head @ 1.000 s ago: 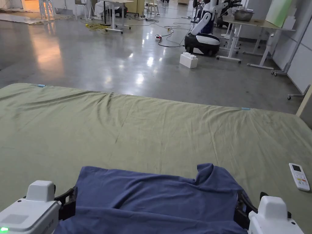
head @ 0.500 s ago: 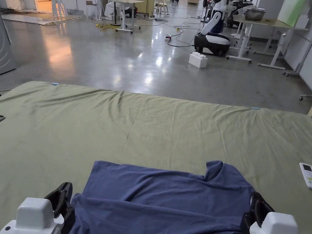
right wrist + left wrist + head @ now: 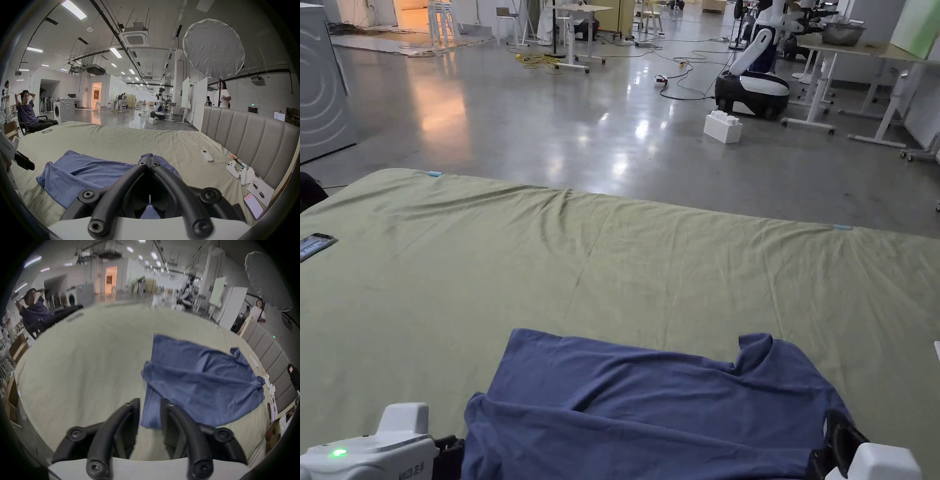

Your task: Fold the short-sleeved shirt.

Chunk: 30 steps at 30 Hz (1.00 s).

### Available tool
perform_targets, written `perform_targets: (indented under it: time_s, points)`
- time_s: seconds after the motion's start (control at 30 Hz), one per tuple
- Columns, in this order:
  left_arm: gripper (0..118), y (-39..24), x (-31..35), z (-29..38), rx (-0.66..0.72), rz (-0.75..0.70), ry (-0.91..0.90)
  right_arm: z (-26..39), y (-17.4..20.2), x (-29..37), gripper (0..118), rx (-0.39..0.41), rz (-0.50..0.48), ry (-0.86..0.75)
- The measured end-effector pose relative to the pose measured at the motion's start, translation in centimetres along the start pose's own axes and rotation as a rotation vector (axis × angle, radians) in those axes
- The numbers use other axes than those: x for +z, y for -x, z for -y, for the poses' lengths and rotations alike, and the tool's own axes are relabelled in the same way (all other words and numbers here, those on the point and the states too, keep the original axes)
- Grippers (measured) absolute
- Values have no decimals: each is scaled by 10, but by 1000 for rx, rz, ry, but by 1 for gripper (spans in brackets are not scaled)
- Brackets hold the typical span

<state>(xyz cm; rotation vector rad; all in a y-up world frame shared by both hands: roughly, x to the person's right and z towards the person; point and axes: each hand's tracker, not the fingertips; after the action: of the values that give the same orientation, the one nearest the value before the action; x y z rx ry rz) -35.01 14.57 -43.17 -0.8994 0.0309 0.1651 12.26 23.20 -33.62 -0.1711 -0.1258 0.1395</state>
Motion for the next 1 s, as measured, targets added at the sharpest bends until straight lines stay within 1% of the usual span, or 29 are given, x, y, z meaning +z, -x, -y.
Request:
perform_targets:
  time_s: [0.07, 0.1, 0.13, 0.23, 0.37, 0.43, 0.47, 0.53, 0.57, 0.6, 0.67, 0.77, 0.9, 1.0]
  points:
    - [55, 0, -15, -2, 0, 1, 64, 4, -3, 0, 1, 1, 5, 17]
    - [62, 0, -21, -1, -8, -9, 83, 6, -4, 0, 1, 3, 10, 22]
    - [64, -3, -27, 1, -24, -18, 103, 7, -6, 0, 1, 6, 13, 33]
    - [64, -10, -45, 8, -73, -57, 174, 11, -9, 0, 1, 2, 23, 55]
    - [64, -20, -44, 14, -156, -93, 132, 18, -11, -1, 1, 2, 27, 89]
    - [60, -24, -44, 16, -151, -97, 131, 21, -12, -2, 1, 1, 28, 99]
    - [55, -24, -43, 17, -148, -99, 131, 23, -13, -1, 1, 1, 27, 105]
    - [34, -22, -44, 16, -134, -88, 123, 26, -14, -2, 1, 2, 27, 117]
    - [19, -22, -44, 17, -133, -85, 118, 27, -14, -2, 1, 1, 26, 122]
    - [14, -20, -42, 17, -136, -86, 110, 29, -14, -2, 1, -3, 25, 131]
    - [10, -14, -41, 15, -79, -39, 111, 32, -15, -2, 1, -3, 23, 139]
    - [8, -4, -33, 15, -17, -10, 86, 35, -16, -2, 1, 5, 23, 148]
    - [7, 2, -15, 20, 4, 5, 36, 36, -25, -1, 1, 14, 30, 158]
    - [7, 8, -1, 24, 36, 29, -17, 38, -40, -4, 1, 30, 53, 175]
